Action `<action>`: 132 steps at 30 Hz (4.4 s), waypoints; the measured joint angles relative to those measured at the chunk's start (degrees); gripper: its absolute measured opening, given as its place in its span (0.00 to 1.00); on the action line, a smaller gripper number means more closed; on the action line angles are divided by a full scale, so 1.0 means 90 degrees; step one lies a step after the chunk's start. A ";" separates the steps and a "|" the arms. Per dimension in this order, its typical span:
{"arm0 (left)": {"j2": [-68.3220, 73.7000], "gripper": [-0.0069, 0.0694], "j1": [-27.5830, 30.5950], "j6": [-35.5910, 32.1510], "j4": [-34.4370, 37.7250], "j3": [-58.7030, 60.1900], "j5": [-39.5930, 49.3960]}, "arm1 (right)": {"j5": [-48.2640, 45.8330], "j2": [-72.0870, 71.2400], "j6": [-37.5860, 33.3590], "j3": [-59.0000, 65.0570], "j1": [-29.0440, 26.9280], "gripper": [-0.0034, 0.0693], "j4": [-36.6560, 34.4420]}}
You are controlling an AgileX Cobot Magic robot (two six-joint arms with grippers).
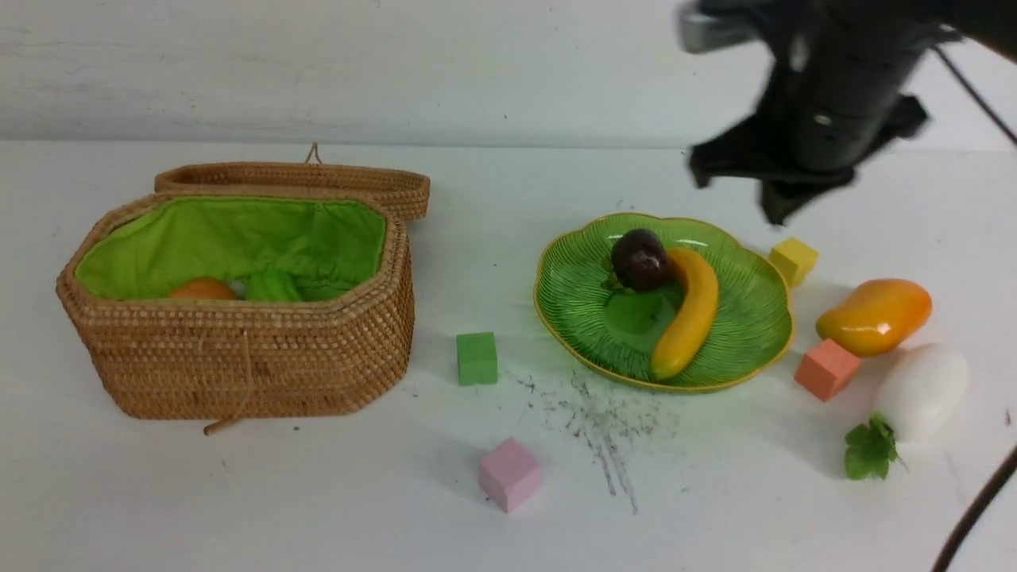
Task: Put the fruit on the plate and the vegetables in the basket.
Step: Take a daikon with your right arm and place it on the basket on the left, then use the right arm to grab a mango and put it into the right plate
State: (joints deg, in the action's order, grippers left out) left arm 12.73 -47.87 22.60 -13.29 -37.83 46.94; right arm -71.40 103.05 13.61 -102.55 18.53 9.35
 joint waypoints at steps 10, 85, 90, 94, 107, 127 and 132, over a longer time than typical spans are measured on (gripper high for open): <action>0.0000 0.16 0.0000 -0.0012 0.0015 0.0000 -0.0006 | 0.0820 0.0632 0.1130 0.1246 -0.2331 0.82 -0.1321; 0.0000 0.17 0.0000 0.0331 0.0232 0.0000 -0.0367 | -0.0019 0.1193 -0.1910 -0.3301 0.1298 0.05 -0.1039; 0.0000 0.17 0.0000 -0.0096 0.0710 0.0000 -0.0665 | -0.0021 0.0652 -0.0927 -0.1958 0.0413 0.03 -0.0619; 0.0000 0.18 0.0000 -0.0278 0.0765 0.0000 -0.0684 | -0.0005 0.0155 -0.0009 -0.0393 -0.0892 0.11 -0.0497; 0.0000 0.18 0.0000 -0.0345 0.0806 0.0000 -0.0684 | 0.2486 0.1394 0.0940 0.0844 -0.3185 0.95 -0.2446; 0.0000 0.19 0.0000 -0.0345 0.0891 0.0000 -0.0684 | 0.2818 0.2358 0.0985 0.0397 -0.3042 0.92 -0.2538; 0.0000 0.19 0.0000 -0.0345 0.0927 0.0000 -0.0684 | 0.2662 0.2563 0.0985 0.0371 -0.3012 0.92 -0.2482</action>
State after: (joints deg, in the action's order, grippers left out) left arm 12.73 -47.87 19.49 -4.95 -37.83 40.78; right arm -47.44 126.12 22.48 -99.21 -8.58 -12.99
